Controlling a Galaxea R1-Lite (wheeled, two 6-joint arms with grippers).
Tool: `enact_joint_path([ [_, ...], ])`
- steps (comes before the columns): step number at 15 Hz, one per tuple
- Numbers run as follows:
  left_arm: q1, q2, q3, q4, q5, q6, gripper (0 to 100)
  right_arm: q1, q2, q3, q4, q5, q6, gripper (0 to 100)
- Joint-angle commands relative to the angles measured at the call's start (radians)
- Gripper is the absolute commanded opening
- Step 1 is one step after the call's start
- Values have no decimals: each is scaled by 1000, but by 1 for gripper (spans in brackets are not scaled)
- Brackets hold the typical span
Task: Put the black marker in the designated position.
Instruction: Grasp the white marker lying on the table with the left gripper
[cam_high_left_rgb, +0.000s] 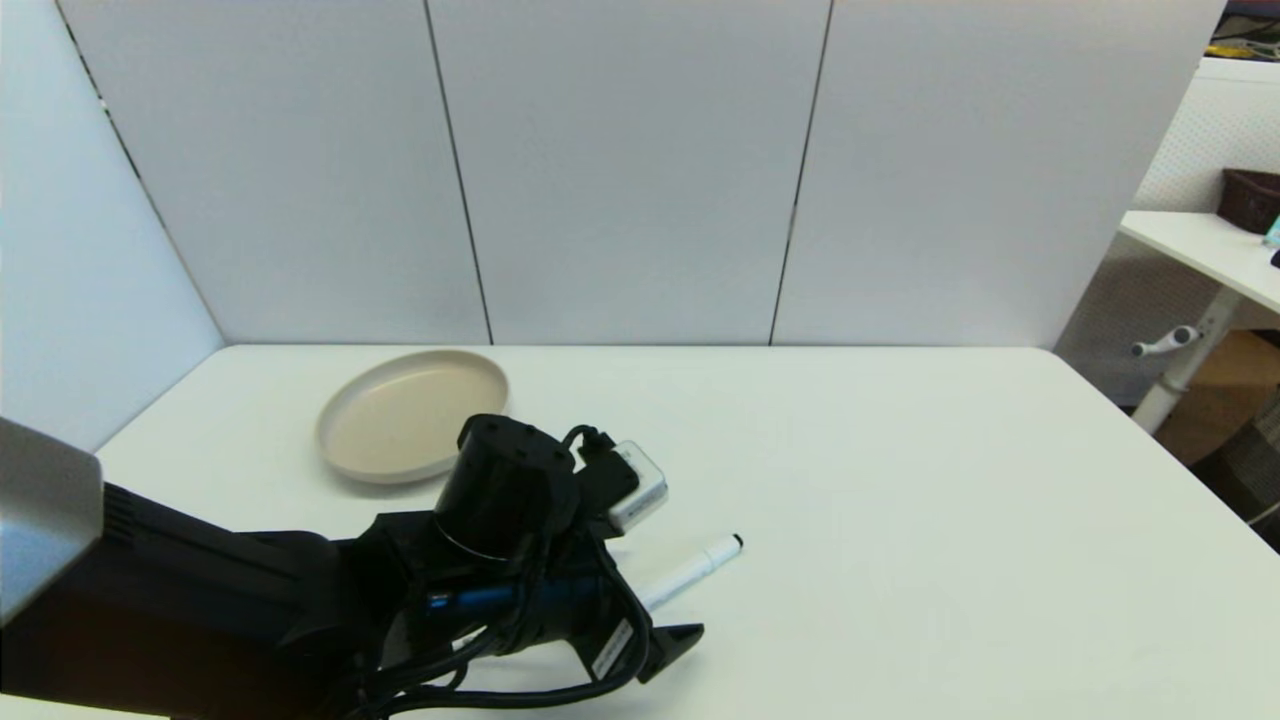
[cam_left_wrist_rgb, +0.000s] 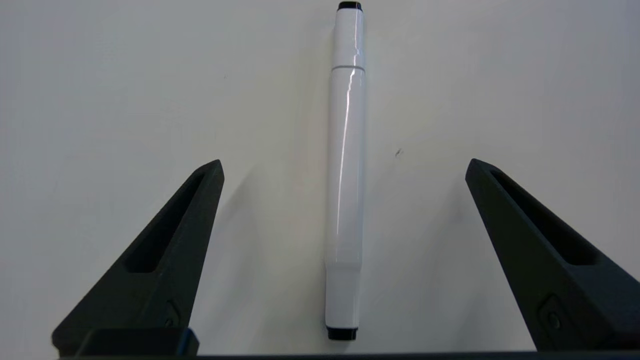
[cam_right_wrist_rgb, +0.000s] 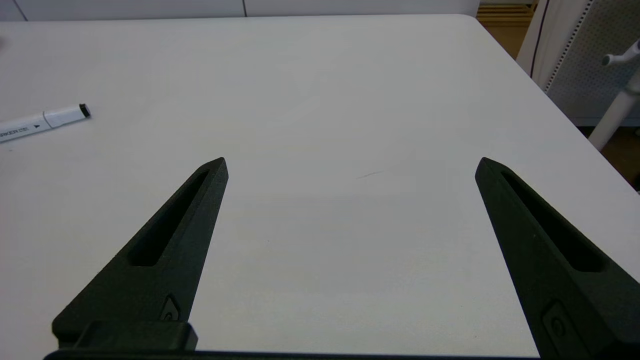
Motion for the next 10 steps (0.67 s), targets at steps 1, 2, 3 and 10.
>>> enact_joint_path([
  [1, -1, 52, -8, -42, -1, 5, 100, 0, 0, 0, 0, 0, 0, 100],
  [2, -1, 52, -8, -44, -1, 5, 100, 0, 0, 0, 0, 0, 0, 100],
  [3, -1, 51, -7, -47, 1, 5, 100, 0, 0, 0, 0, 0, 0, 100],
  [10, 0, 61, -1, -97, -1, -4, 100, 0, 0, 0, 0, 0, 0, 100],
])
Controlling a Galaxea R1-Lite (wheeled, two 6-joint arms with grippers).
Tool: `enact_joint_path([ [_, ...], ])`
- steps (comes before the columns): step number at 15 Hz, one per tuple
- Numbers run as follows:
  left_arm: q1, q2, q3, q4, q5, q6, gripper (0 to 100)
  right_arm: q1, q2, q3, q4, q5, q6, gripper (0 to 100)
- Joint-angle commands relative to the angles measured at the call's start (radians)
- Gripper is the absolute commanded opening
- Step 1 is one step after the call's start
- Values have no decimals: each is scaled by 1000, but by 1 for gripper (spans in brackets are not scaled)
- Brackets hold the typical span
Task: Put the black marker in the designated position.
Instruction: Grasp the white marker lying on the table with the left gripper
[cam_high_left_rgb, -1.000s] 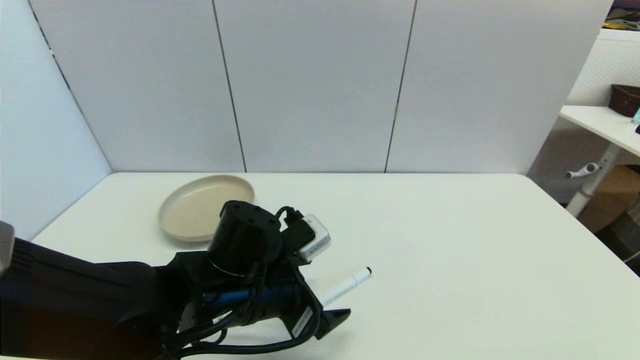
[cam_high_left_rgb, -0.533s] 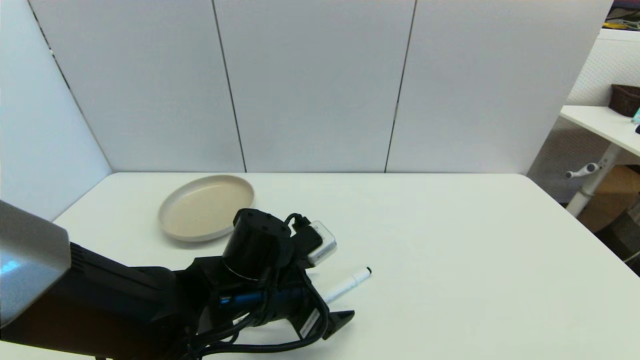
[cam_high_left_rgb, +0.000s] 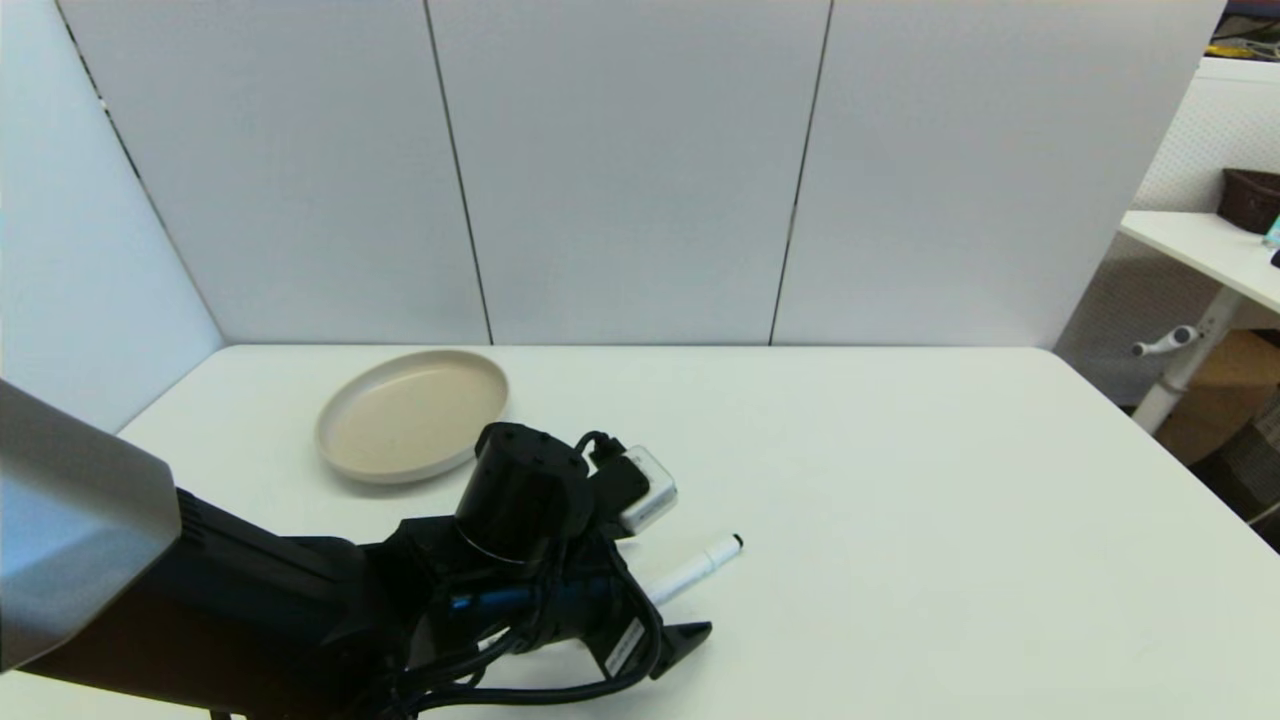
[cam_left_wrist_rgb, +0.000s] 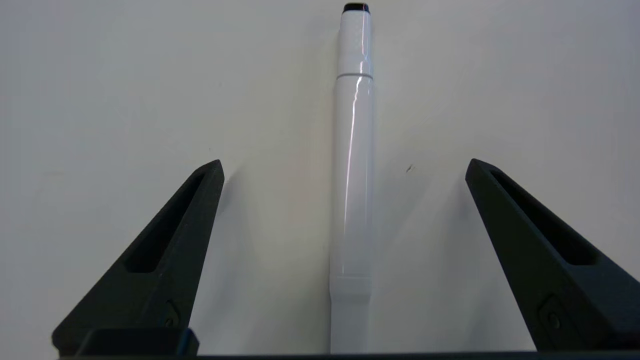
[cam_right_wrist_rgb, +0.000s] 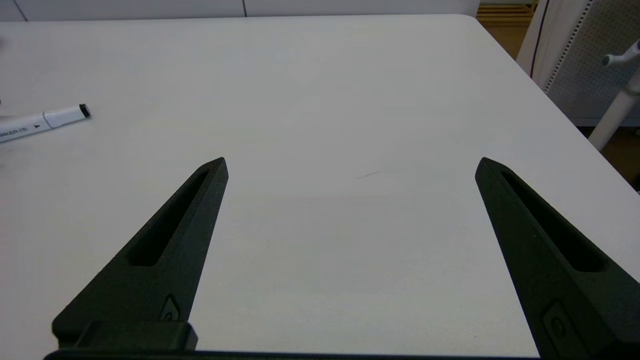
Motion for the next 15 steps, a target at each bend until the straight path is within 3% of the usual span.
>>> enact_joint_path([
  [1, -1, 14, 0, -45, -1, -16, 100, 0, 0, 0, 0, 1, 0, 100],
  [15, 1, 57, 16, -81, -1, -22, 100, 0, 1, 0, 0, 1, 0, 100],
])
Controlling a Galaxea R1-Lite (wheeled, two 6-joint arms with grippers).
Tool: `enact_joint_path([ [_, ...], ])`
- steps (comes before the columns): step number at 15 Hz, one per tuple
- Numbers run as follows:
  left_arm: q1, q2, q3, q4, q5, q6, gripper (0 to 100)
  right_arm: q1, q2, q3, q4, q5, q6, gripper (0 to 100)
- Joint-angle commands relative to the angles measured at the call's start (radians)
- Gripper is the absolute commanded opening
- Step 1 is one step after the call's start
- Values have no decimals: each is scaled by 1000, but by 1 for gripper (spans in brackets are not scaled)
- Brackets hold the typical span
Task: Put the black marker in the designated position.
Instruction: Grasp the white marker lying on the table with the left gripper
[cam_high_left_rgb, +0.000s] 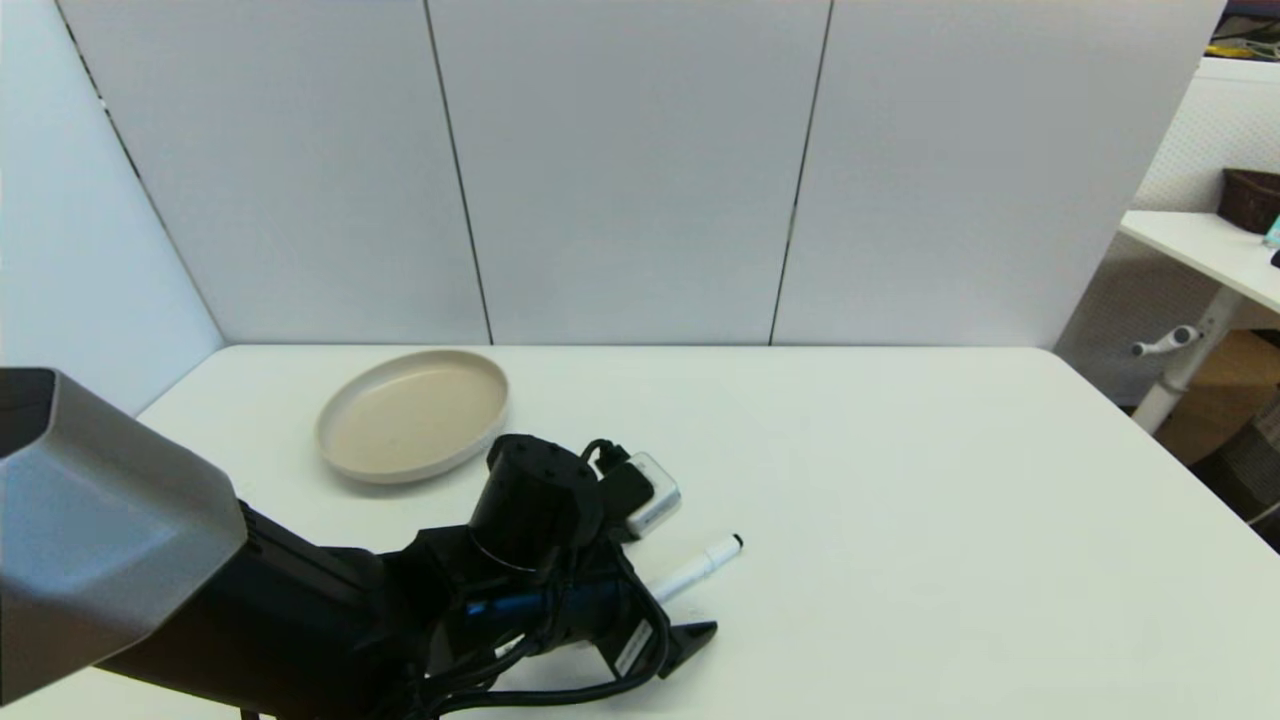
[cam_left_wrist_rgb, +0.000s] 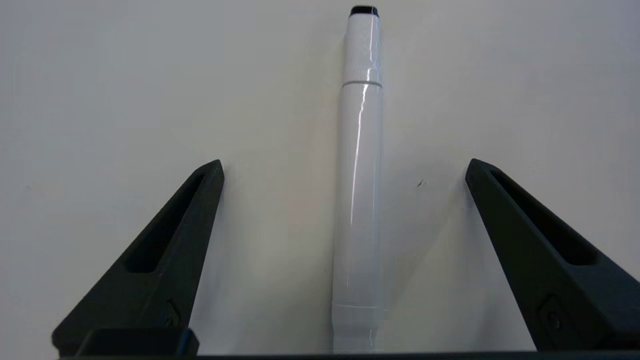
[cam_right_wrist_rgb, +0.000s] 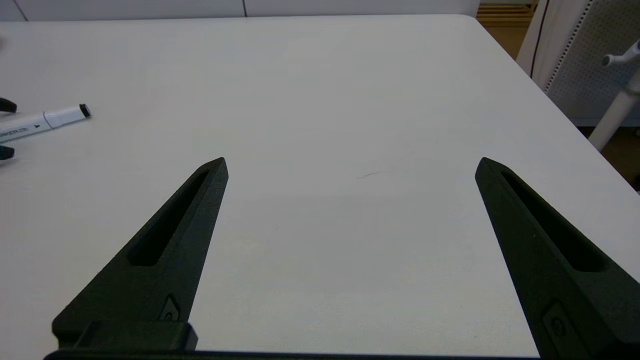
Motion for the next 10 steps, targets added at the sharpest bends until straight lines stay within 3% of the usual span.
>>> enact_joint_path([
  [1, 0, 5, 4, -8, -1, 1, 100, 0, 1, 0, 0, 0, 0, 100],
  [6, 3, -1, 15, -29, -1, 1, 100, 0, 0, 0, 0, 0, 0, 100],
  [7, 3, -4, 16, -28, -1, 1, 0, 0, 0, 0, 0, 0, 0, 100],
  [10, 3, -4, 16, -23, 1, 2, 0, 0, 0, 0, 0, 0, 0, 100],
])
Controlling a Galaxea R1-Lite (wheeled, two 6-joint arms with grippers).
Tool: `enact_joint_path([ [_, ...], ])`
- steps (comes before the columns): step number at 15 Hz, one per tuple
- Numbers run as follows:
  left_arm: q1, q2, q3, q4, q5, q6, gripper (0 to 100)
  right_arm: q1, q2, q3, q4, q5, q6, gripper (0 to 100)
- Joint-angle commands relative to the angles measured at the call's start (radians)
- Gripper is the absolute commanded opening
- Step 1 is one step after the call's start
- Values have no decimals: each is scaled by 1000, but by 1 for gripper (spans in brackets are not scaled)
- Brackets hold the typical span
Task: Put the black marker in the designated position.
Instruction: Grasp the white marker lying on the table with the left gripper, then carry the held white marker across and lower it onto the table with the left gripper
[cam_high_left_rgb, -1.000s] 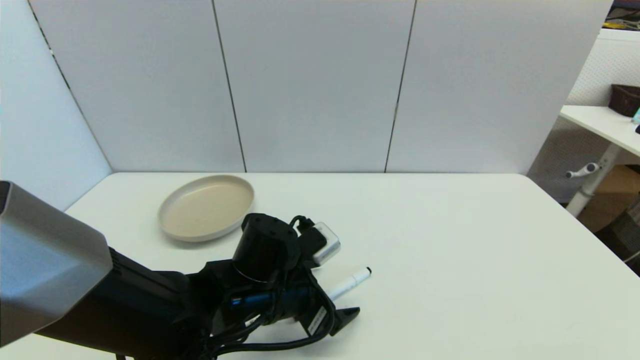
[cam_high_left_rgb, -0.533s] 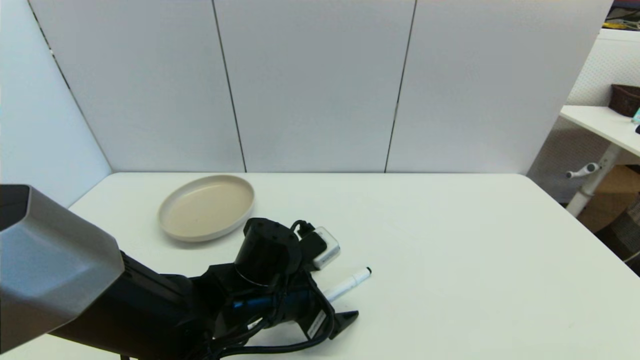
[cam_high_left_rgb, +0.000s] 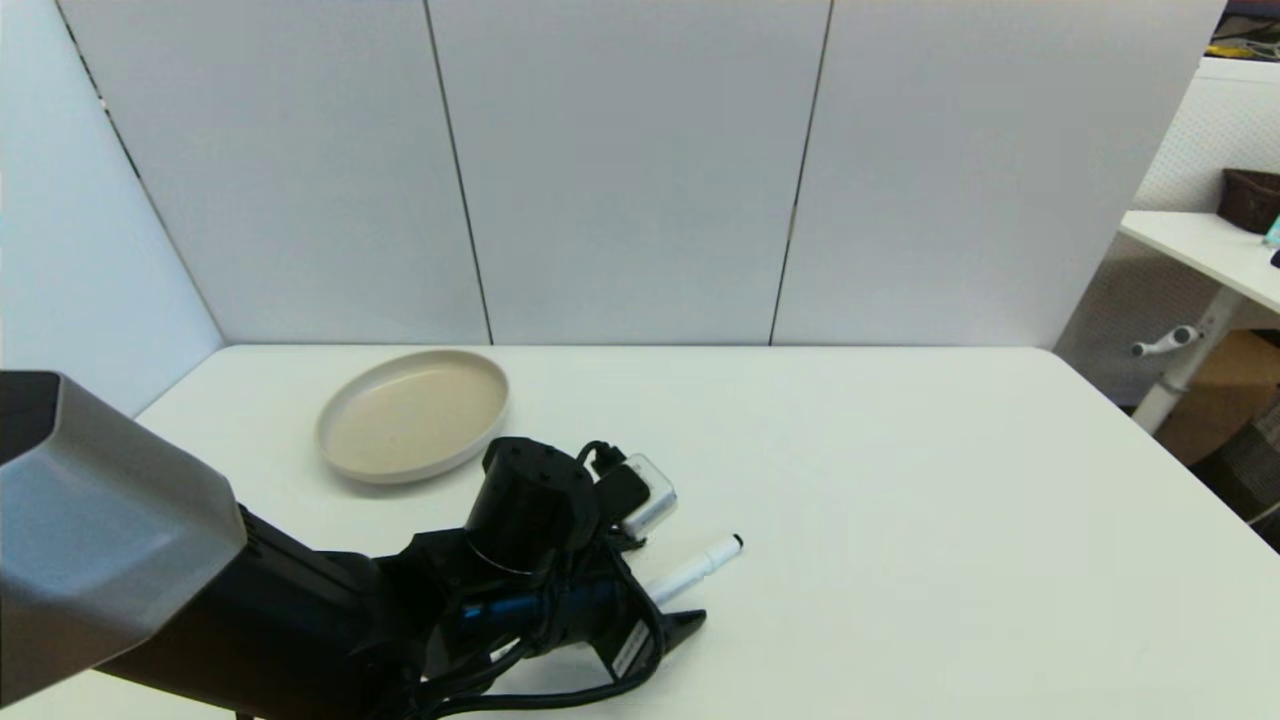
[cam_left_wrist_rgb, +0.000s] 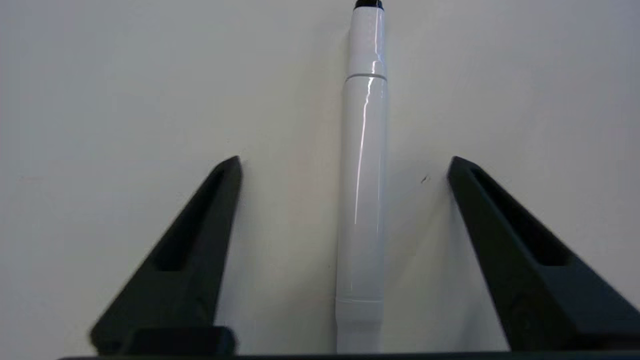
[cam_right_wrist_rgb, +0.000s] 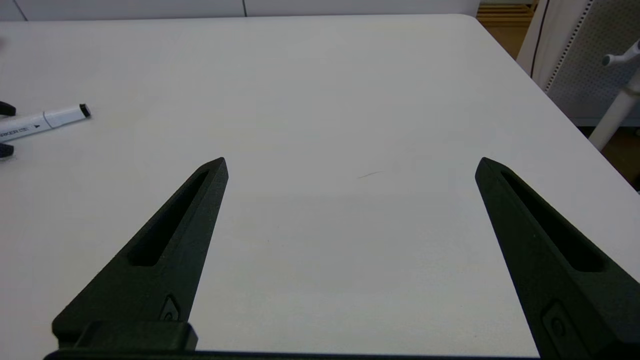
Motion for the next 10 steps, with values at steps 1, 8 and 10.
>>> enact_joint_path([
  [1, 0, -6, -2, -2, -1, 2, 0, 0, 0, 0, 0, 1, 0, 100],
  [8, 0, -46, 3, 15, 1, 6, 0, 0, 0, 0, 0, 1, 0, 100],
  [10, 0, -69, 6, 38, 3, 6, 0, 0, 0, 0, 0, 1, 0, 100],
])
